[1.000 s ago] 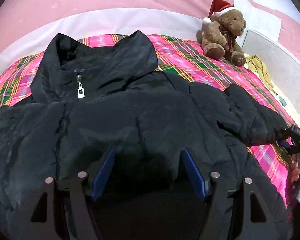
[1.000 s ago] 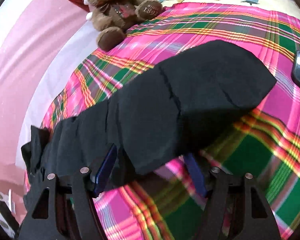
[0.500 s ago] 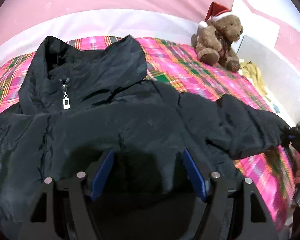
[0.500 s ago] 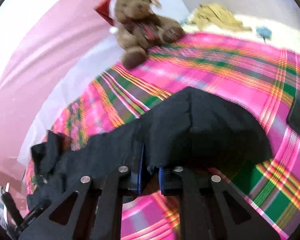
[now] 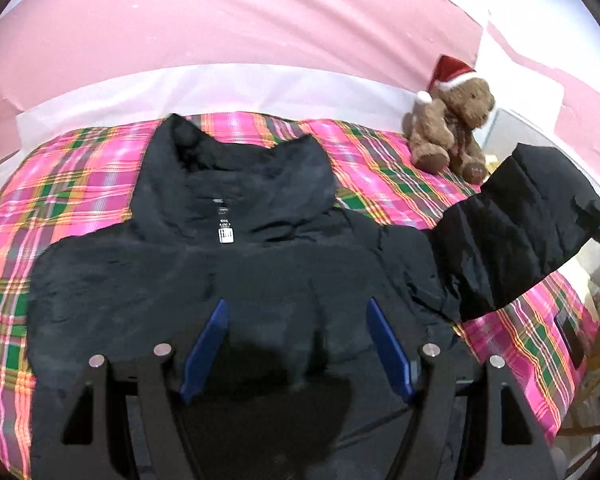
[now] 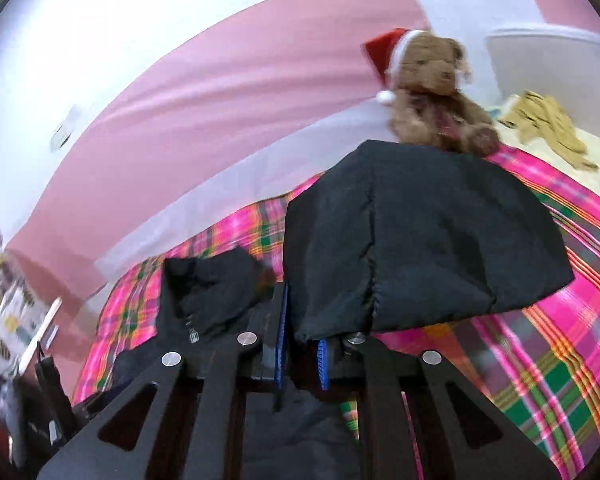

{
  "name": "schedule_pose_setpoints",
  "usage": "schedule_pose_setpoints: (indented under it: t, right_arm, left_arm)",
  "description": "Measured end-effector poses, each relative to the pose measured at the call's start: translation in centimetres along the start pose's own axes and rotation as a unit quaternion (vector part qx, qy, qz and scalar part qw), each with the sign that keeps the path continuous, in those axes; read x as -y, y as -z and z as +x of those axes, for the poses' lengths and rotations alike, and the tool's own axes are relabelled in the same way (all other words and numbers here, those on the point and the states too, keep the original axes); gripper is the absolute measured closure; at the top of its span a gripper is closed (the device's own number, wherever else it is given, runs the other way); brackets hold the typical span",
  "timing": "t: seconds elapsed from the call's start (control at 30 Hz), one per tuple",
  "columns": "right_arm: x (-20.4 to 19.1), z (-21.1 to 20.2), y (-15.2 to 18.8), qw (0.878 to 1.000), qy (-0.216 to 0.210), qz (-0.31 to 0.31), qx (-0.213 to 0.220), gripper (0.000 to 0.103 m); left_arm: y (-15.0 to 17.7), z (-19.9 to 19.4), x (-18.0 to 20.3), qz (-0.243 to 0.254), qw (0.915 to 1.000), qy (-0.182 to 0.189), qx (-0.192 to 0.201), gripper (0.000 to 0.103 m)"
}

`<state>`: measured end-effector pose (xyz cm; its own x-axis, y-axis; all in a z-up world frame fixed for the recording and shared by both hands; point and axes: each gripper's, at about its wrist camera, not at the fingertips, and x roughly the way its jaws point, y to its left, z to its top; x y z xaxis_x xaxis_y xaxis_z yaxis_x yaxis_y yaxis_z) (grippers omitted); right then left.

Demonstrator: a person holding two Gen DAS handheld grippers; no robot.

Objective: Fold large clothes
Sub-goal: 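Fold the held sleeve across the jacket body and open the right tool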

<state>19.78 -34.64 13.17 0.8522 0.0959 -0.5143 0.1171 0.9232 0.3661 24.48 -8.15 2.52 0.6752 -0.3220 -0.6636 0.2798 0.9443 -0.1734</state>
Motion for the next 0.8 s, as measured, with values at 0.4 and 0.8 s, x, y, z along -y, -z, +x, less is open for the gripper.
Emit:
schedule_pose_setpoints:
  t: [0.4, 0.8]
  right_arm:
    - [-11.8, 8.2, 5.9, 0.989, -0.072, -0.092, -0.088, 0.091]
    - [-15.8, 18.1, 15.5, 0.962, -0.082, -0.148, -0.213, 0.086]
  left_arm:
    - [2.5, -3.1, -9.6, -0.076, 0.9957, -0.052, 0.012, 0.030]
    - [5.6, -3.3, -17.1, -0.145, 0.9860, -0.081, 0.008, 0.031]
